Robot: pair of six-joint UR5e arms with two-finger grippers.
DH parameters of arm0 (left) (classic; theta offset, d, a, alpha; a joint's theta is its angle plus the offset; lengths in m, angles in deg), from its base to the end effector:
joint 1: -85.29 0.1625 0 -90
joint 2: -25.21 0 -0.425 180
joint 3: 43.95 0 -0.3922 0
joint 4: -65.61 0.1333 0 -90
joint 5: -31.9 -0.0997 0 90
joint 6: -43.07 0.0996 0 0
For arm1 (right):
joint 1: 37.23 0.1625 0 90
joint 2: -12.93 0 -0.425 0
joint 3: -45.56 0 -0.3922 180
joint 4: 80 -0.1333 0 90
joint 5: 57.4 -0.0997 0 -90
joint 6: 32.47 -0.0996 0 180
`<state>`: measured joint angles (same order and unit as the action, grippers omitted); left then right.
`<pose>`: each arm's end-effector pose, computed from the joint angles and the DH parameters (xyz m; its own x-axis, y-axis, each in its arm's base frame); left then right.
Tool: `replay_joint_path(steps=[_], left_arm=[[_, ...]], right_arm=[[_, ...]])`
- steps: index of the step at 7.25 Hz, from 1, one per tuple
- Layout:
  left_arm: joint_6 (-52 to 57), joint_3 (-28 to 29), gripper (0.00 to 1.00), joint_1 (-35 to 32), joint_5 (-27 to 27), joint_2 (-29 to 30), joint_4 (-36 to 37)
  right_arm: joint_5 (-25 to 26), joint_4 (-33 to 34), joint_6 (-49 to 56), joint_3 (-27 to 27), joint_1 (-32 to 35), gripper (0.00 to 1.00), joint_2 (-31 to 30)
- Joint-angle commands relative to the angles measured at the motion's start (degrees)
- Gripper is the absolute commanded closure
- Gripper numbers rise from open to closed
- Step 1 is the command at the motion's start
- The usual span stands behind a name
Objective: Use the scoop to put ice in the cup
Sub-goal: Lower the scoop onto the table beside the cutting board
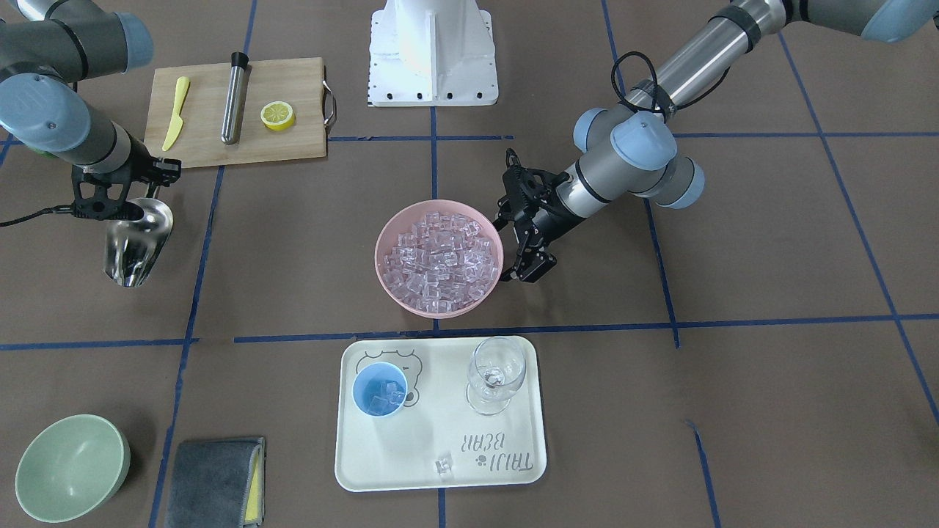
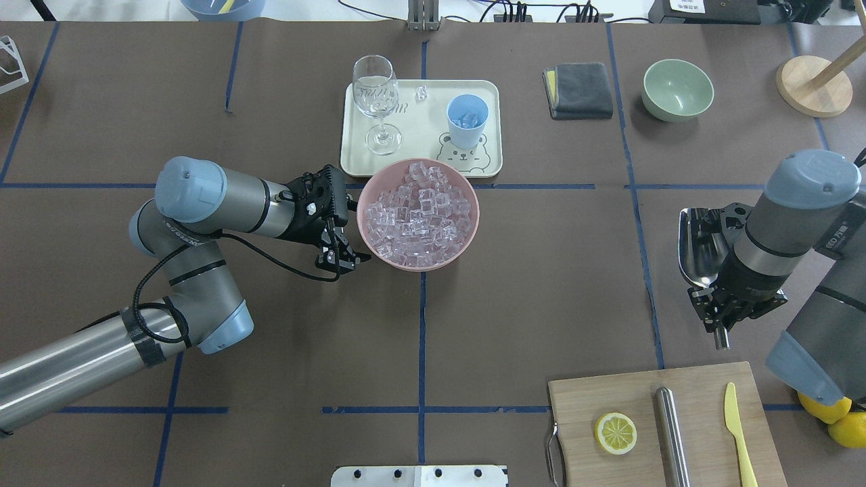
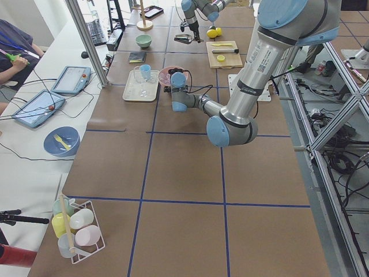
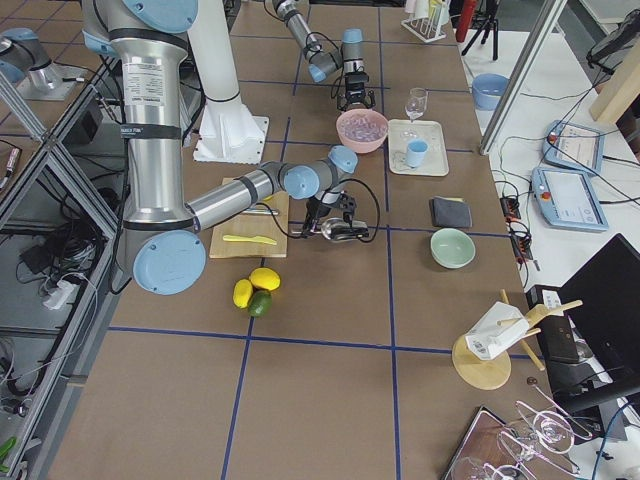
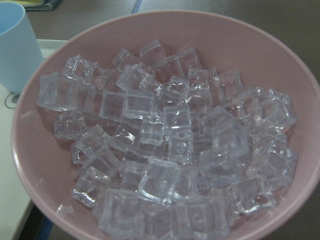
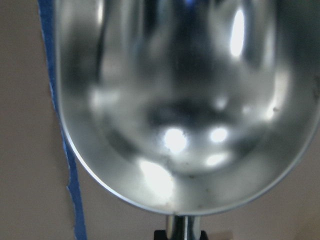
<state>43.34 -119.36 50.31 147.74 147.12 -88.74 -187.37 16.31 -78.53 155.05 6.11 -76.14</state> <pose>0.5238 -0.4762 0.3209 0.1621 0.9850 -0.0585 -0.1195 0.0784 0.9897 -0.3086 -0.3865 0.5003 0.7939 0.0179 0.6078 0.1927 0.9406 -0.2794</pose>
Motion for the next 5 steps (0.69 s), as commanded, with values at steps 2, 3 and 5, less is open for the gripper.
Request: replay_joint_path(steps=[2,3,5], left_arm=[[0.0,0.3,0.00,0.0,0.0,0.1,0.0],[0.0,0.4,0.00,0.0,0.0,0.1,0.0],[0.0,0.5,0.00,0.0,0.1,0.1,0.0]], right_arm=[[-0.5,-0.1,-0.1,-1.7,-0.9,0.94,1.4],[-0.6,-0.1,-0.1,-1.6,-1.1,0.92,1.7],[-0.6,-0.1,0.0,-1.9,-1.1,0.89,2.5]])
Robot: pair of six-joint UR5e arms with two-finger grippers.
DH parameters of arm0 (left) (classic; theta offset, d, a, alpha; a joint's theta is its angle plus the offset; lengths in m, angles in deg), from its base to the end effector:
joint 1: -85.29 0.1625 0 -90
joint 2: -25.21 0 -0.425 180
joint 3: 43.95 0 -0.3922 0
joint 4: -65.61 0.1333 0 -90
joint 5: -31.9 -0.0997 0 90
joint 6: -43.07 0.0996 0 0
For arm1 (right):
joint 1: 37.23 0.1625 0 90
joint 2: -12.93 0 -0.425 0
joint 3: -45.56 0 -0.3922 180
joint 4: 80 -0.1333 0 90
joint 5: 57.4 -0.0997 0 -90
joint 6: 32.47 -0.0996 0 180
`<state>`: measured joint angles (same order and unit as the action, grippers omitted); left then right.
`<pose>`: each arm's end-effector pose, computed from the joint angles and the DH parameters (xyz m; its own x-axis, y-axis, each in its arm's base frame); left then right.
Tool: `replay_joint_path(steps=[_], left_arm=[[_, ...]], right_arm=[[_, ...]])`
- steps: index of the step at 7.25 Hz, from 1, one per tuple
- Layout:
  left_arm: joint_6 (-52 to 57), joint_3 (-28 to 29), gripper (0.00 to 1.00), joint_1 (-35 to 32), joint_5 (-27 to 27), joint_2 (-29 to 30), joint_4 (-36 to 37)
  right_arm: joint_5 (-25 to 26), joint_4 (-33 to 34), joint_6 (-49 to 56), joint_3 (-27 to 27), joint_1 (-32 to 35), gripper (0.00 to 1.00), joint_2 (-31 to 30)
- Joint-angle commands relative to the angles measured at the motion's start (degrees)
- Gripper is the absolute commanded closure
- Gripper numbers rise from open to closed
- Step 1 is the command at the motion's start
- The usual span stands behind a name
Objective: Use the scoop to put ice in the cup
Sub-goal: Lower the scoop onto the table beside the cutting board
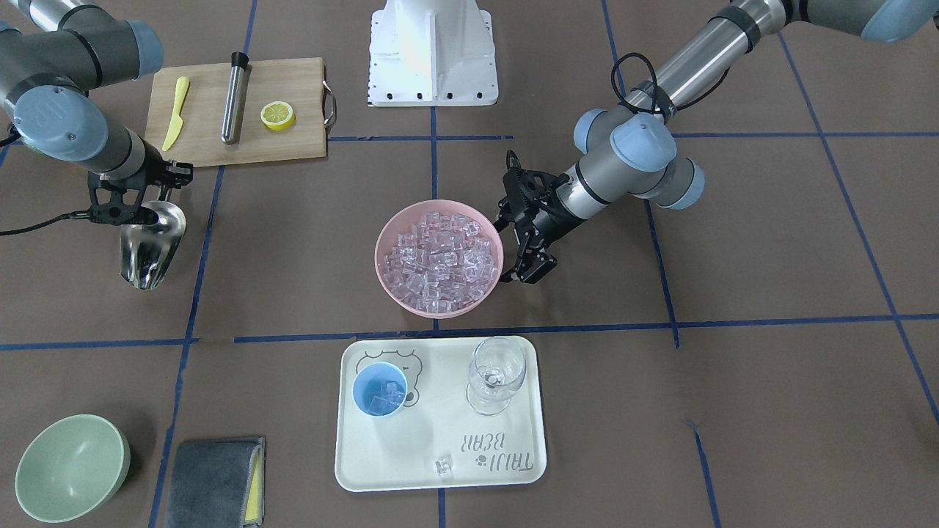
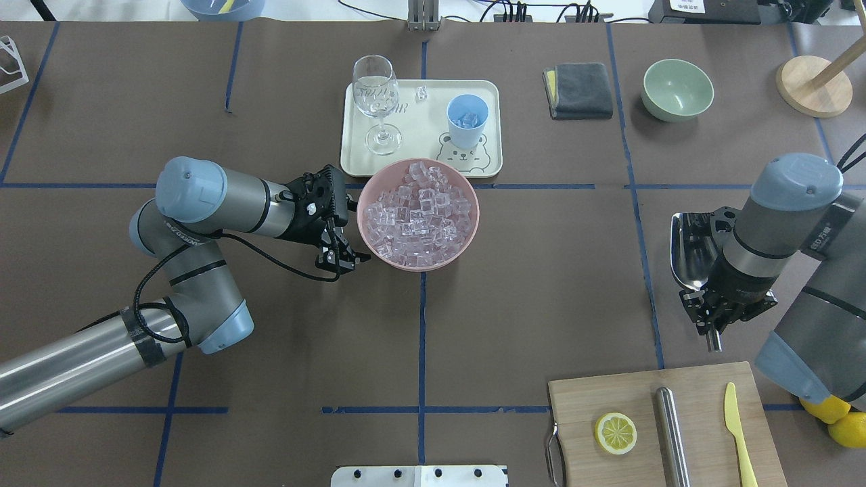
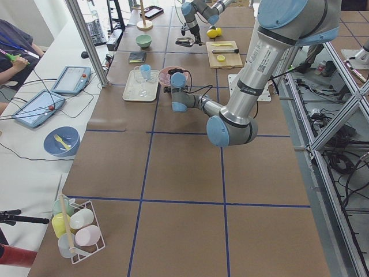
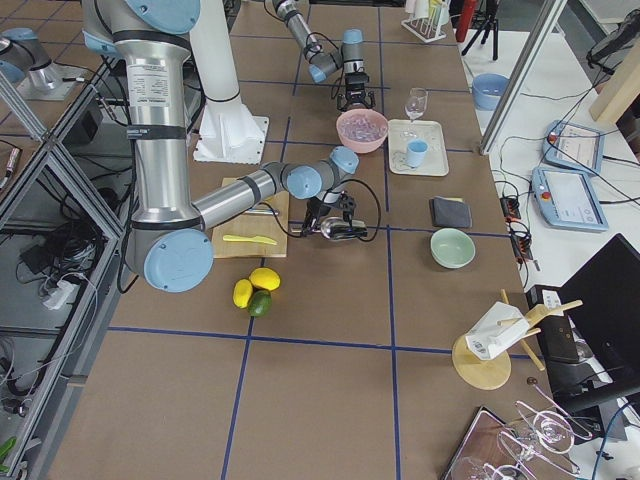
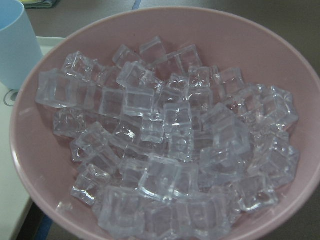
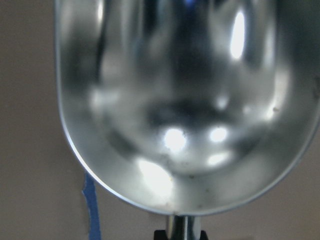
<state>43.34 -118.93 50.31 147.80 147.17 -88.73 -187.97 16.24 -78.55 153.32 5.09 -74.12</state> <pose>0.5252 -0.4771 0.3238 0.1614 0.9850 -0.0616 -0.1250 0.0823 0.9887 -0.3266 -0.3901 0.4966 0.7871 0.0041 0.6168 0.2148 0.9356 -0.2803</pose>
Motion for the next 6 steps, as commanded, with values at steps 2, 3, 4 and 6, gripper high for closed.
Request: replay_joint_path(steps=[2,3,4,6], left_arm=[[0.0,0.1,0.00,0.0,0.0,-0.1,0.0],[0.0,0.1,0.00,0.0,0.0,0.0,0.0],[0.0,0.1,0.00,0.0,0.0,0.0,0.0],[0.0,0.0,0.00,-0.1,0.0,-0.1,0.0]], right_arm=[[0.0,0.0,-0.3,-0.1,-0.1,0.03,0.6],[0.0,0.0,-0.3,-0.1,-0.1,0.00,0.6],[0.0,0.0,-0.3,-0.1,-0.1,0.00,0.7],[0.8,-0.1,-0.3,1.0,2.6,0.00,3.5]])
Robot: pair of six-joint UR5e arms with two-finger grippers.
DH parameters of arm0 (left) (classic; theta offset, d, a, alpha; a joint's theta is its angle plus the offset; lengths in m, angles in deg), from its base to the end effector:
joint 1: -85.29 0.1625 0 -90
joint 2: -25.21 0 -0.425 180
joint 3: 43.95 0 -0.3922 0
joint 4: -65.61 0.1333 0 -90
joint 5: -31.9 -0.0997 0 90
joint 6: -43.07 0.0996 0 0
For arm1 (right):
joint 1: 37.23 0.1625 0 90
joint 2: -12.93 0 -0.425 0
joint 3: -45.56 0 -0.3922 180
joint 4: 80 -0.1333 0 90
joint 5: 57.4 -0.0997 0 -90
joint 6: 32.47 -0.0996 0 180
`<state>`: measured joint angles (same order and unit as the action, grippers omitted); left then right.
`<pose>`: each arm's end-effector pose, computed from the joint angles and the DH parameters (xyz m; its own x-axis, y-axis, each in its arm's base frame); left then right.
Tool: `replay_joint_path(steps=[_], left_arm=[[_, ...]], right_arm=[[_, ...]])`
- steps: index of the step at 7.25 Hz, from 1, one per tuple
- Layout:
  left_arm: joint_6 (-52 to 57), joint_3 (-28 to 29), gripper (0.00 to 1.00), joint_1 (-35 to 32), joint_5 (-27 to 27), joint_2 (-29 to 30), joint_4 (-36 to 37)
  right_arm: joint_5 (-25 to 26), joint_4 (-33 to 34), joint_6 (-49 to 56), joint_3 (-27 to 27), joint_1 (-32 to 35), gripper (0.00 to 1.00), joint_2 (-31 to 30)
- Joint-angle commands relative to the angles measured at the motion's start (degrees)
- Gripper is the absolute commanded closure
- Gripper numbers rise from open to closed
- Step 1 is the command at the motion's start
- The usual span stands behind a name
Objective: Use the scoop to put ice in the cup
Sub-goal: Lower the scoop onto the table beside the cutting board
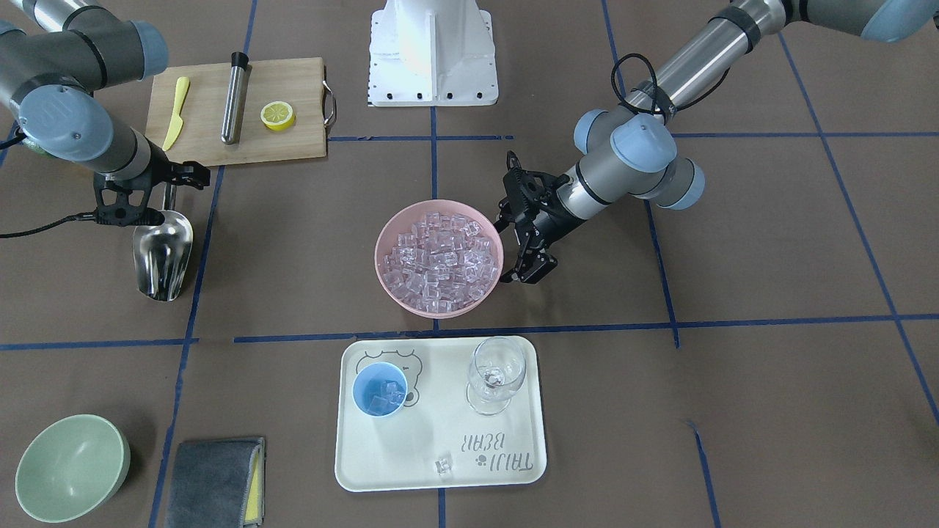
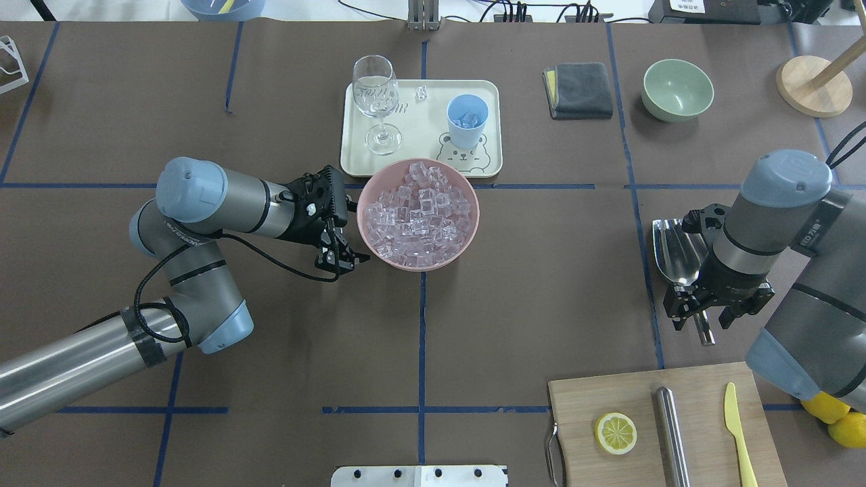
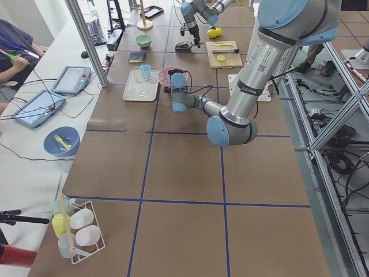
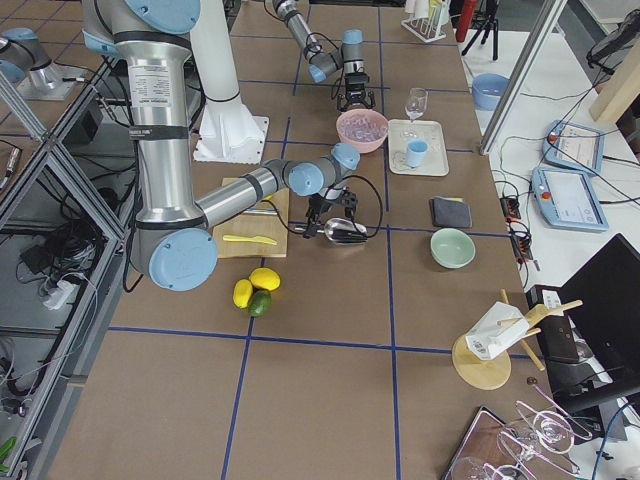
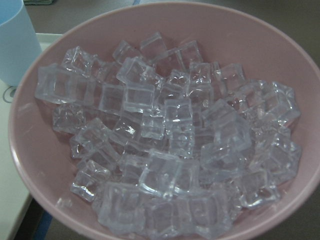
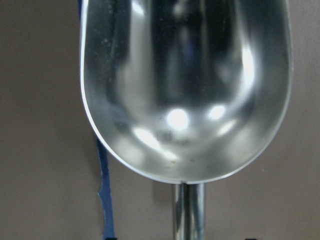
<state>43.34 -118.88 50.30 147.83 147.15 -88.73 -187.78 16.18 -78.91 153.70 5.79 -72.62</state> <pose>0.5252 -0.4772 0.3245 0.1611 0.9850 -0.0622 -0.1260 0.0830 0.9886 -0.3275 -0.3997 0.4802 0.7742 0.0044 0.6330 0.2037 0.9451 -0.2557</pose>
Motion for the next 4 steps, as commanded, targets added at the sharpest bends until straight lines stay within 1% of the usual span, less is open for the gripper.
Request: replay_joint_path(steps=[1,2,3,4], left_arm=[[-0.1,0.0,0.00,-0.4,-0.1,0.0,0.0],[0.0,0.0,0.00,-1.3,0.0,0.0,0.1],[0.1,-0.1,0.00,-2.4,0.3,-0.6,0.3],[0.3,-0.3,0.00,-3.3,0.4,-1.6,0.4]], right_arm=[[2.5,-0.1,0.5,0.9,5.4,0.00,4.0],[5.0,-0.1,1.1,1.6,7.7,0.00,4.3],[5.7,-0.1,4.3,2.7,11.2,0.00,4.3],[5.8,0.0,12.9,2.6,14.8,0.00,4.2]])
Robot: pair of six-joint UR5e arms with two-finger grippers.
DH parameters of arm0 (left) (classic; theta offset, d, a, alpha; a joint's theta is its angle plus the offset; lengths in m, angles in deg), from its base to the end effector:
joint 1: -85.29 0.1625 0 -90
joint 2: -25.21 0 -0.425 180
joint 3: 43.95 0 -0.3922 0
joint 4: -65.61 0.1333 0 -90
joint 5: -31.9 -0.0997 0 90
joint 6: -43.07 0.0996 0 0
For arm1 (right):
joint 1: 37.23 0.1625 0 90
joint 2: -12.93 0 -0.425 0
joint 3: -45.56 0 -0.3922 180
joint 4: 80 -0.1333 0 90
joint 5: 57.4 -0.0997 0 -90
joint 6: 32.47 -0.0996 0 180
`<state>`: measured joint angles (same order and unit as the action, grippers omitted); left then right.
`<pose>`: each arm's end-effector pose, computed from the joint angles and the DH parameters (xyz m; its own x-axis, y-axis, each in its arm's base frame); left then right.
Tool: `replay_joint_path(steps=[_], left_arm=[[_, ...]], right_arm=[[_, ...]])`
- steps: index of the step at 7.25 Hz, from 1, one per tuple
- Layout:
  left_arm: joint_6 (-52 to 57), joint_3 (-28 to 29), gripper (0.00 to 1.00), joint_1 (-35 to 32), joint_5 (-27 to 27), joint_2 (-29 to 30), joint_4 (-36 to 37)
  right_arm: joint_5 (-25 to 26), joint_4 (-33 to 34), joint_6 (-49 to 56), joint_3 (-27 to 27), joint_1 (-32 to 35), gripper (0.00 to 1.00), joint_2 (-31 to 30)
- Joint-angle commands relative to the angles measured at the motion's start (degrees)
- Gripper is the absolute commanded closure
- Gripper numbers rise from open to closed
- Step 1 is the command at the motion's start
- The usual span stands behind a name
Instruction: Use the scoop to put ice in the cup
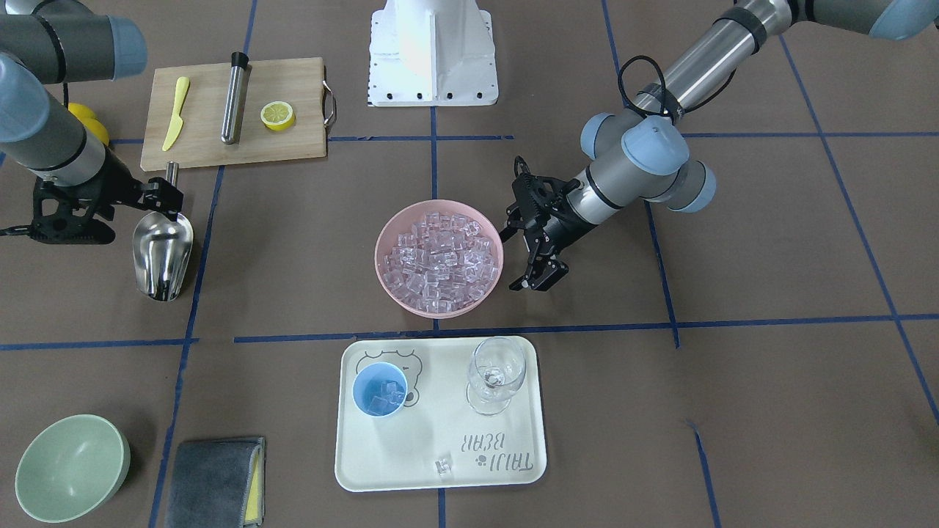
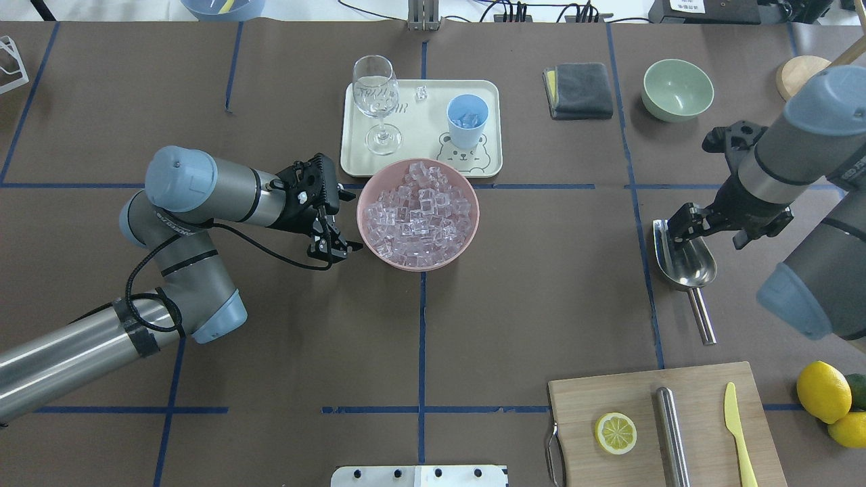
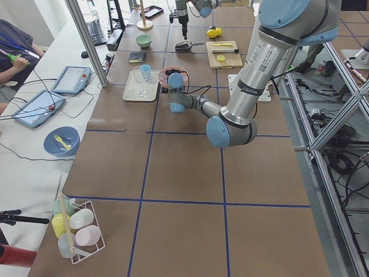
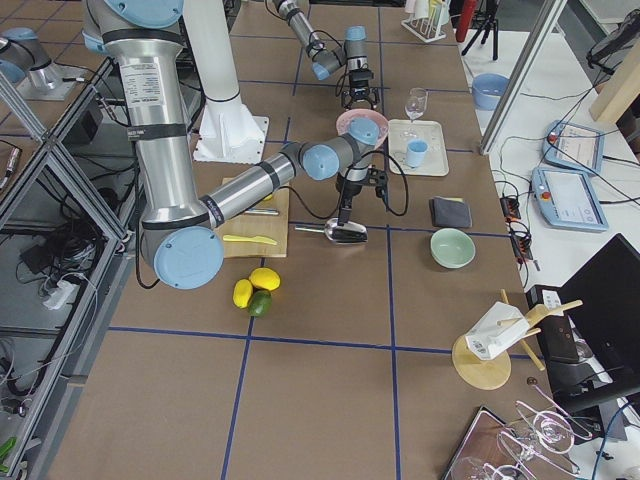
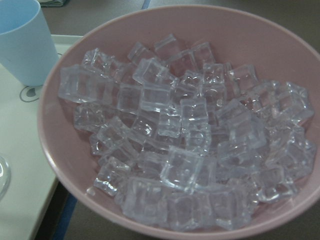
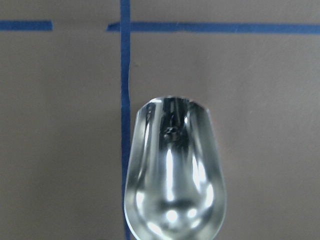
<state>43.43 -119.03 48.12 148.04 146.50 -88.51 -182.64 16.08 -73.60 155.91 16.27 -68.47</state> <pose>0.5051 -0.4952 0.3316 0.1953 0.9785 -0.0666 -0.1329 0.0937 0.9867 -0.2544 -0.4713 0.4291 0.7546 -0.0145 0.6561 0.0687 0.9960 -0.0570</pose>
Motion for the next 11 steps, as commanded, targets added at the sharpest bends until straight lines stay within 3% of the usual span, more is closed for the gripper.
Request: replay_joint_path(steps=[1,3,5,8,11], left_arm=[[0.3,-0.2,0.00,-3.2,2.8,-1.6,0.9],[0.5,-0.8,0.00,-8.4,7.7,-3.4,3.7],[0.7,-2.0,0.00,-13.1,8.0,-6.3,5.7],[14.8,-5.9,0.00,-24.0,8.0,-8.8,23.5],[14.9,-7.0,0.00,-40.7,13.0,-11.1,43.8]], right_arm=[[0.1,0.2,16.4,0.1,8.9,0.00,-0.8],[-2.0,0.3,31.4,0.0,19.0,0.00,-6.8],[-4.8,0.3,46.4,-0.2,28.9,0.00,-13.8],[-5.6,0.3,50.9,-3.2,34.6,0.00,-19.0],[-6.2,0.3,50.8,-3.9,34.7,0.00,-19.8]])
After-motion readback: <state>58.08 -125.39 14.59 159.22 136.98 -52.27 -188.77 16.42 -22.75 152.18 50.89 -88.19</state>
